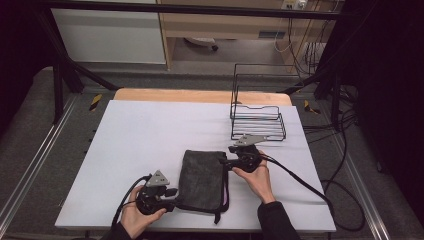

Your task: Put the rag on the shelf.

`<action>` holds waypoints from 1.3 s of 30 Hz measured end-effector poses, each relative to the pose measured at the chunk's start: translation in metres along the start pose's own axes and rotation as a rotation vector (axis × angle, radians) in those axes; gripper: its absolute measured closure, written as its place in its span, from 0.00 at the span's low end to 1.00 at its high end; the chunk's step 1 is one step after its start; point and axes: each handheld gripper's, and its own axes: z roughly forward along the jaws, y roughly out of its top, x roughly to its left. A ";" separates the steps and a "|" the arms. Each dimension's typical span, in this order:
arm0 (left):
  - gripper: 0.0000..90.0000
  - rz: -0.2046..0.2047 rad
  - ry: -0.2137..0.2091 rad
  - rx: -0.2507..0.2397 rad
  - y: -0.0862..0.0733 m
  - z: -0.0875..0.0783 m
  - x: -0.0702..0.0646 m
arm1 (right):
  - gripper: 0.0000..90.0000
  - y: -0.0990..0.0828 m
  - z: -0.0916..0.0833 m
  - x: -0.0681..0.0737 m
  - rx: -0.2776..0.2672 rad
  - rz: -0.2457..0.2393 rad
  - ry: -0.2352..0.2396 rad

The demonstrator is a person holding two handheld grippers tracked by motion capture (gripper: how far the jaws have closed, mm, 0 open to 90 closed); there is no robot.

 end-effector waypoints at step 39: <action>0.14 0.008 0.161 -0.039 0.058 0.030 0.061 | 0.02 -0.060 -0.051 0.001 0.018 0.114 0.033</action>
